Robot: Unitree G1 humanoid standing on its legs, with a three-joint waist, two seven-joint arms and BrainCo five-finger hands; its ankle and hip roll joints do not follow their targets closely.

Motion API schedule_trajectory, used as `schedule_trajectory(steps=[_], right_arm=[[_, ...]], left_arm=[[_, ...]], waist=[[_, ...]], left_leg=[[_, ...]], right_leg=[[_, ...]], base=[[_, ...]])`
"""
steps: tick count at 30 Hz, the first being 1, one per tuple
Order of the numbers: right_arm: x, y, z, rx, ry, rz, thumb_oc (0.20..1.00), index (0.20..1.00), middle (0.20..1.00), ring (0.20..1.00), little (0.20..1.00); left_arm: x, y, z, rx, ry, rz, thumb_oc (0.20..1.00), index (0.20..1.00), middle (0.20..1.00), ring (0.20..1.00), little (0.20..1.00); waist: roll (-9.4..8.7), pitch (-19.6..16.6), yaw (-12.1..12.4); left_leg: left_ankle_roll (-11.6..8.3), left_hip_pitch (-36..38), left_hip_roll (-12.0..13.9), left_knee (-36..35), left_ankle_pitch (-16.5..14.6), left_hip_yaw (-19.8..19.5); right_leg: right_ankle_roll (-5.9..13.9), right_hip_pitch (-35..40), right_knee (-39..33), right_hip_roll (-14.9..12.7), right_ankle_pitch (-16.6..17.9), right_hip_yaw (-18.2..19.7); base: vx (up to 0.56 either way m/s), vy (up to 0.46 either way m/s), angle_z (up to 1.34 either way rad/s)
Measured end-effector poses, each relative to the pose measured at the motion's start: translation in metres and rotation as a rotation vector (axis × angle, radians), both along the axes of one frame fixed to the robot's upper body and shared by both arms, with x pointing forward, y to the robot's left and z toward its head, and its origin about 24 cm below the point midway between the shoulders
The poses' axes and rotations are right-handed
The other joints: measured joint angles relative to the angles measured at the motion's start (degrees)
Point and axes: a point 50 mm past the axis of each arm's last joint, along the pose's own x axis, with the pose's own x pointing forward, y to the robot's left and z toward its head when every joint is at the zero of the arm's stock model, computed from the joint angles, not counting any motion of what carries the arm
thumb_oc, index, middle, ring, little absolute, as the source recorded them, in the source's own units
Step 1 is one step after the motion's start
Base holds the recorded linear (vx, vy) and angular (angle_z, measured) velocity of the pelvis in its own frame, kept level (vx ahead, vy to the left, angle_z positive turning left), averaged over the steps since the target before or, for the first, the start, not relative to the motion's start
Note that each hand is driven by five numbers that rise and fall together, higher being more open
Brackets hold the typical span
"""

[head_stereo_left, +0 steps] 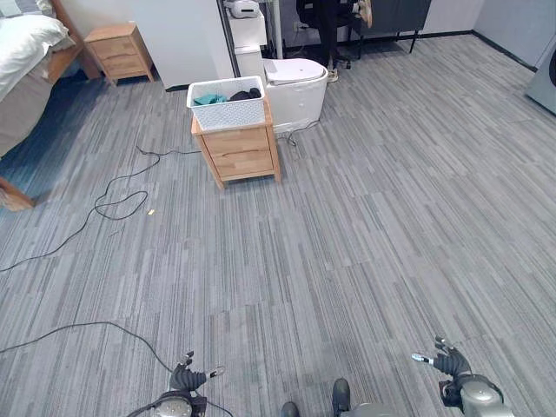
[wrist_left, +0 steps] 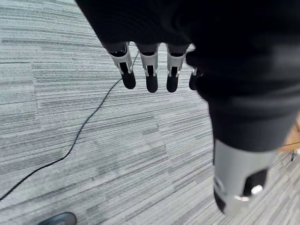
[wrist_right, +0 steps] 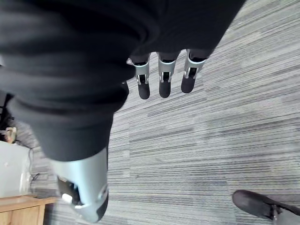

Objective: Grab the laundry basket,head to the washer,open it,put in the laundry and shut it.

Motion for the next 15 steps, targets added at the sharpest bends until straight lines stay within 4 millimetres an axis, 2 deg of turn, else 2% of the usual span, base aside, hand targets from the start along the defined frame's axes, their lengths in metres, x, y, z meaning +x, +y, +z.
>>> schedule_trajectory(steps=[2, 5, 8, 9, 10, 13, 14, 15], right_arm=[[0.003, 0.001, 0.001, 0.003, -0.009, 0.005, 1.000, 1.000, 1.000, 1.000, 1.000], [0.000, 0.006, -0.002, 0.007, 0.003, 0.016, 1.000, 1.000, 1.000, 1.000, 1.000], [0.003, 0.006, -0.001, 0.002, -0.003, 0.022, 1.000, 1.000, 1.000, 1.000, 1.000], [0.005, 0.007, 0.000, 0.003, -0.006, 0.023, 1.000, 1.000, 1.000, 1.000, 1.000], [0.005, 0.006, 0.000, 0.000, -0.009, 0.021, 1.000, 1.000, 1.000, 1.000, 1.000], [0.014, 0.008, 0.004, -0.002, -0.029, 0.030, 1.000, 1.000, 1.000, 1.000, 1.000], [0.017, 0.008, 0.005, -0.004, -0.039, 0.033, 1.000, 1.000, 1.000, 1.000, 1.000], [0.026, 0.010, 0.010, -0.021, -0.057, 0.056, 1.000, 1.000, 1.000, 1.000, 1.000]], left_arm=[[0.001, 0.000, 0.004, -0.006, -0.035, 0.013, 1.000, 1.000, 1.000, 1.000, 1.000], [-0.005, 0.002, 0.000, -0.053, -0.037, 0.128, 1.000, 1.000, 1.000, 1.000, 1.000], [0.003, 0.002, 0.003, -0.039, -0.059, 0.128, 1.000, 1.000, 1.000, 1.000, 1.000], [0.003, 0.002, 0.003, -0.036, -0.059, 0.130, 1.000, 1.000, 1.000, 1.000, 1.000], [0.010, 0.000, 0.005, -0.035, -0.073, 0.118, 1.000, 1.000, 1.000, 1.000, 1.000], [0.012, 0.000, 0.006, -0.045, -0.085, 0.131, 1.000, 1.000, 1.000, 1.000, 1.000], [0.013, 0.000, 0.006, -0.052, -0.089, 0.138, 1.000, 1.000, 1.000, 1.000, 1.000], [0.019, -0.001, 0.008, -0.058, -0.105, 0.137, 1.000, 1.000, 1.000, 1.000, 1.000]], waist=[[-0.83, 0.3, 0.7], [-2.44, 0.2, 1.8], [-3.58, 0.3, 3.0], [-3.60, 0.4, 3.4], [-3.73, 0.4, 2.9], [-3.56, 0.9, 3.3], [-3.34, 1.1, 3.3], [-2.77, 2.4, 3.0]], left_leg=[[-0.30, 0.0, 0.0, 0.0, -0.2, -0.2], [-0.43, -0.4, -0.3, 0.0, -0.4, -1.4], [0.17, -2.2, -0.8, 0.3, 0.1, -2.2], [-0.38, -2.6, -1.0, 0.7, -0.3, -2.8], [0.05, -3.6, -1.3, 1.8, -0.3, -3.5], [0.30, -4.9, -1.8, 2.4, -0.6, -3.5], [0.66, -5.1, -1.7, 2.4, -0.3, -3.4], [1.86, -6.0, -2.7, 3.6, -1.0, -3.2]], right_leg=[[0.19, 0.1, 0.0, -0.1, -0.1, -0.3], [0.24, 0.2, 0.3, -0.4, -0.2, -1.3], [-0.03, -1.2, 0.3, -1.0, 0.0, -2.3], [0.11, -1.2, 0.3, -1.4, -0.1, -3.2], [-0.01, -1.4, 0.3, -1.7, 0.0, -4.0], [0.24, -3.0, 1.7, -2.4, -0.1, -4.0], [0.40, -3.6, 2.4, -2.6, -0.3, -4.0], [1.60, -6.2, 7.3, -3.4, -1.4, -3.9]], base=[[0.05, 0.030, 0.06], [0.02, 0.051, 0.19], [0.04, 0.119, 0.20], [0.02, 0.127, 0.38], [0.04, 0.180, 0.32], [0.02, 0.156, 0.06], [0.01, 0.164, -0.03], [0.03, 0.211, -0.04]])
